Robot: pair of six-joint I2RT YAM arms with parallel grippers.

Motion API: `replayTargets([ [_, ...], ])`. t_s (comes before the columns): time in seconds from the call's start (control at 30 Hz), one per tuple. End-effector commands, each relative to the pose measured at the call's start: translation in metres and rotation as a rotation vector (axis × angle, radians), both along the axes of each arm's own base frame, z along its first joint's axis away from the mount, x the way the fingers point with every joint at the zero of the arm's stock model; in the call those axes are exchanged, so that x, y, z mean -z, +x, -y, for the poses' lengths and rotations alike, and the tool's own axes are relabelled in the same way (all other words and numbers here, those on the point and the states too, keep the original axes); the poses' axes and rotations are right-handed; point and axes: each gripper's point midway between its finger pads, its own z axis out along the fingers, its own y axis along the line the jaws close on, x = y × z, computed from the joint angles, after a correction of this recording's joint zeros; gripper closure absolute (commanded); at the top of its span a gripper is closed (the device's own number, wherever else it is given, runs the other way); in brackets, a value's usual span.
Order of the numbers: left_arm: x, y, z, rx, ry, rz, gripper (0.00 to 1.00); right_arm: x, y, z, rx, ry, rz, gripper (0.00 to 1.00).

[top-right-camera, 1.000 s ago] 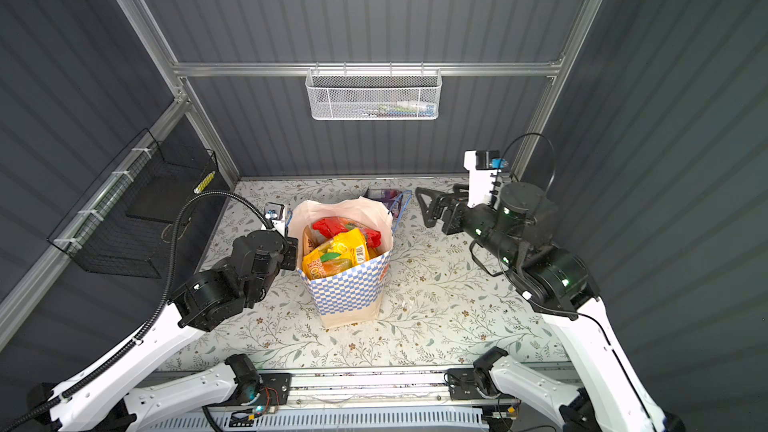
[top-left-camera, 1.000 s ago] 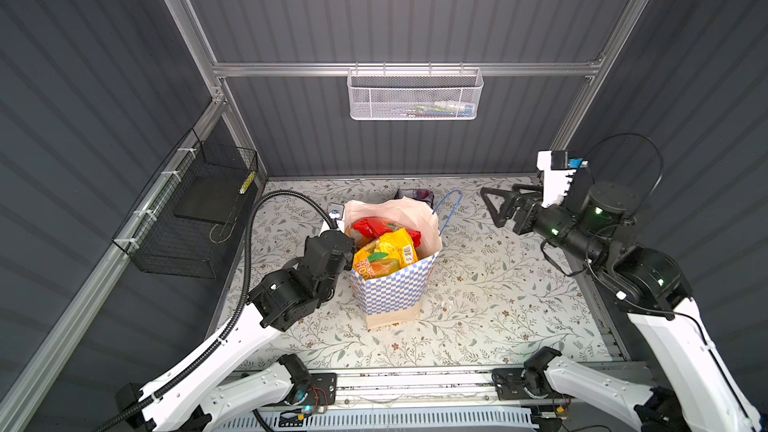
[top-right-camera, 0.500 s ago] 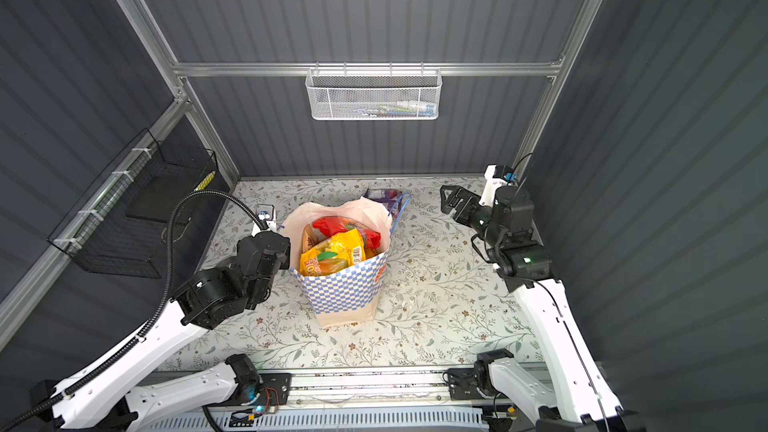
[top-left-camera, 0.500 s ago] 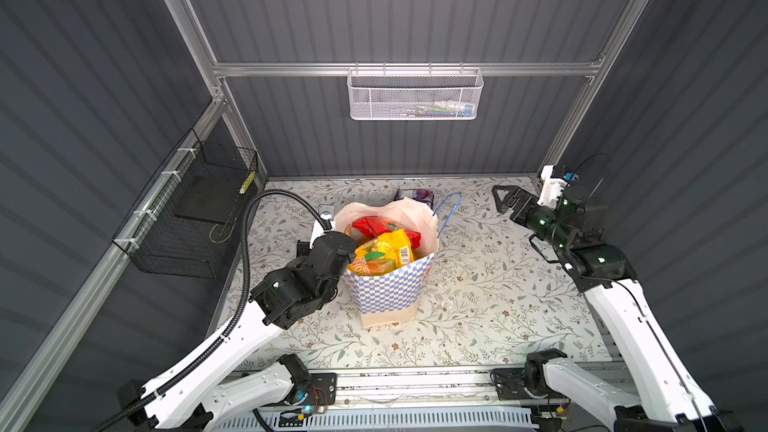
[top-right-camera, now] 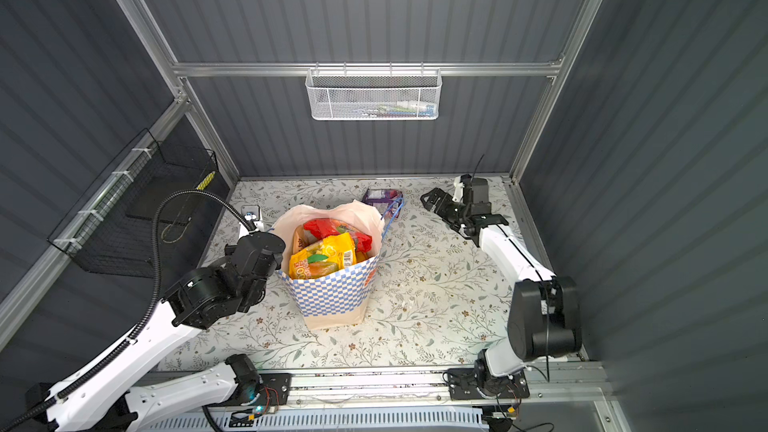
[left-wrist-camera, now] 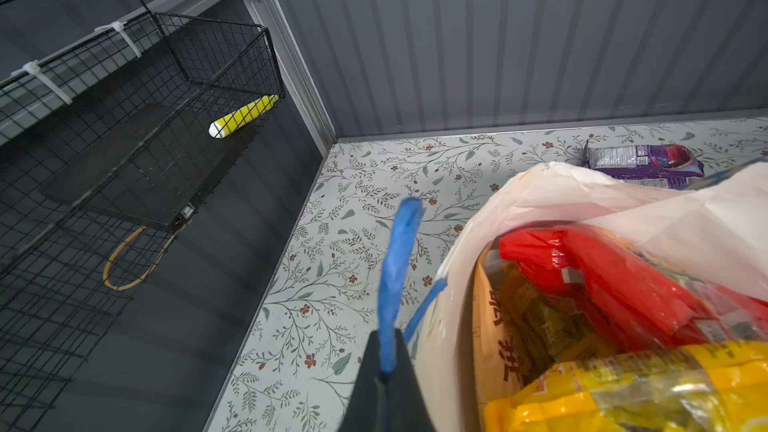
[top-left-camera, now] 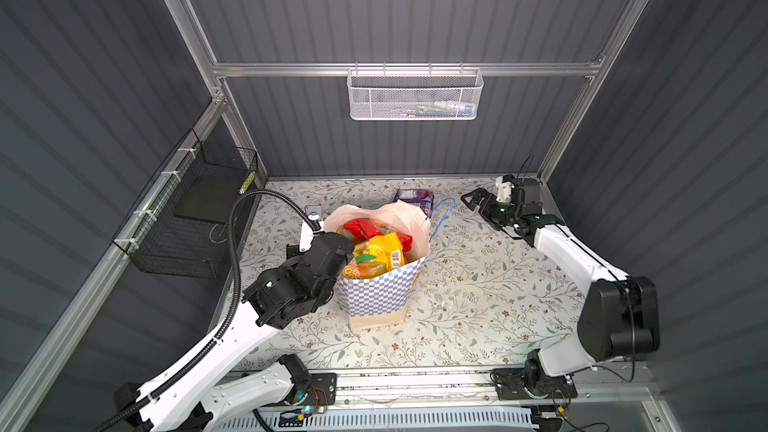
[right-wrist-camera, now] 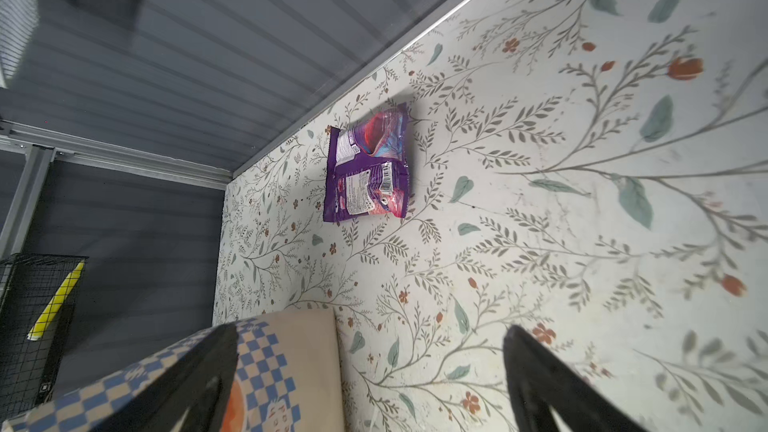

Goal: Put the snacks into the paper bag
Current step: 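Move the right gripper to the purple candy bag and grasp it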

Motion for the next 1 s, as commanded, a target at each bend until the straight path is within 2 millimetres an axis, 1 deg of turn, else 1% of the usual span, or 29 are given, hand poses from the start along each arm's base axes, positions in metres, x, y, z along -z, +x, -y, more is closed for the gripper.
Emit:
replayTargets([
  [0.0, -0.04, -0.017, -0.038, -0.143, -0.055, 0.116, 1.0, -0.01, 0.027, -0.023, -0.088, 0.06, 0.046, 0.02],
  [0.1, -0.048, -0.032, -0.06, -0.187, -0.041, 0.126, 1.0, 0.008, 0.049, -0.04, -0.136, 0.078, 0.003, 0.02],
  [0.17, -0.049, -0.041, -0.071, -0.203, -0.043, 0.135, 1.0, 0.021, 0.06, -0.049, -0.15, 0.091, -0.024, 0.02],
  [0.23, -0.044, -0.05, -0.081, -0.212, -0.05, 0.128, 1.0, 0.037, 0.071, -0.055, -0.151, 0.089, -0.059, 0.02],
  [0.3, -0.036, -0.057, -0.09, -0.234, -0.056, 0.113, 1.0, 0.051, 0.078, -0.064, -0.162, 0.101, -0.112, 0.03],
  [0.4, -0.022, -0.065, -0.096, -0.255, -0.071, 0.082, 1.0, 0.069, 0.085, -0.076, -0.174, 0.091, -0.165, 0.04],
  [0.47, -0.012, -0.066, -0.096, -0.253, -0.075, 0.057, 1.0, 0.08, 0.088, -0.08, -0.167, 0.079, -0.191, 0.04],
  [0.57, -0.001, -0.064, -0.091, -0.244, -0.082, 0.032, 1.0, 0.096, 0.093, -0.088, -0.162, 0.105, -0.24, 0.05],
  [0.63, 0.006, -0.059, -0.082, -0.215, -0.088, 0.018, 1.0, 0.106, 0.095, -0.095, -0.164, 0.113, -0.272, 0.06],
  [0.7, 0.012, -0.053, -0.069, -0.163, -0.108, 0.01, 1.0, 0.109, 0.096, -0.101, -0.172, 0.127, -0.279, 0.06],
  [0.77, 0.016, -0.048, -0.061, -0.13, -0.122, 0.005, 1.0, 0.113, 0.098, -0.105, -0.166, 0.135, -0.291, 0.07],
  [0.83, 0.016, -0.046, -0.058, -0.122, -0.123, 0.009, 1.0, 0.116, 0.099, -0.11, -0.165, 0.157, -0.303, 0.09],
  [0.97, 0.018, -0.047, -0.059, -0.117, -0.132, 0.024, 1.0, 0.125, 0.102, -0.114, -0.145, 0.184, -0.33, 0.12],
])
